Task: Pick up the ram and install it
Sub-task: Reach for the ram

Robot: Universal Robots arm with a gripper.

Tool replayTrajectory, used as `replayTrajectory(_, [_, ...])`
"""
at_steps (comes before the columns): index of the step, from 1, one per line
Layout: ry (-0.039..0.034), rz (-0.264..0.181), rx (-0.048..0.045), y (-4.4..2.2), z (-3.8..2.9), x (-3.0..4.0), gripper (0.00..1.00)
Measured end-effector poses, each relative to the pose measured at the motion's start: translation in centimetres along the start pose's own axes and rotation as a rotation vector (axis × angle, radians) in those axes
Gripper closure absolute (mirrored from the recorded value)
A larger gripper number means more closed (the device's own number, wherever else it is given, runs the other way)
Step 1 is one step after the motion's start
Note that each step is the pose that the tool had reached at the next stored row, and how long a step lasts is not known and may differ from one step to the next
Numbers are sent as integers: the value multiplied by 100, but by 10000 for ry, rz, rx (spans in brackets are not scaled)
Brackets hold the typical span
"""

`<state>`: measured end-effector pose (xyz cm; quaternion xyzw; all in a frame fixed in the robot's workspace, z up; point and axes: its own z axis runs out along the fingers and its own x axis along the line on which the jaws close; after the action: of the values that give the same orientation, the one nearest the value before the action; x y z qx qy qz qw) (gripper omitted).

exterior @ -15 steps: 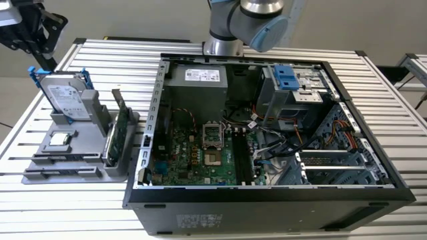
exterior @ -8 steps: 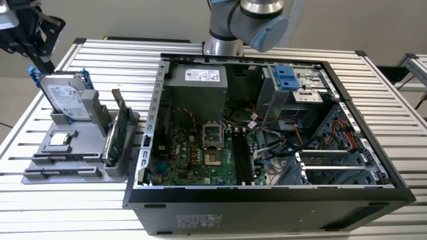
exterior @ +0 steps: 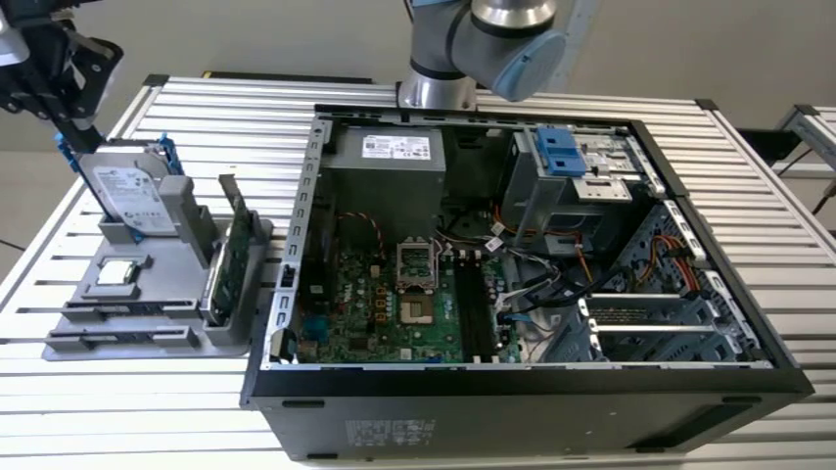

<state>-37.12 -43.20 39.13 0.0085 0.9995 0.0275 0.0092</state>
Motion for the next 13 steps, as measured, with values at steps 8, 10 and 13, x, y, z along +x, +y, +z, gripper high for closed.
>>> replayTrajectory(8, [5,-92,-1,-113,-4,-2,100])
replayTrajectory(10, [6,-113,-2,-142,-5,-2,100])
replayTrajectory(13, [8,-148,-3,-186,-6,-3,100])
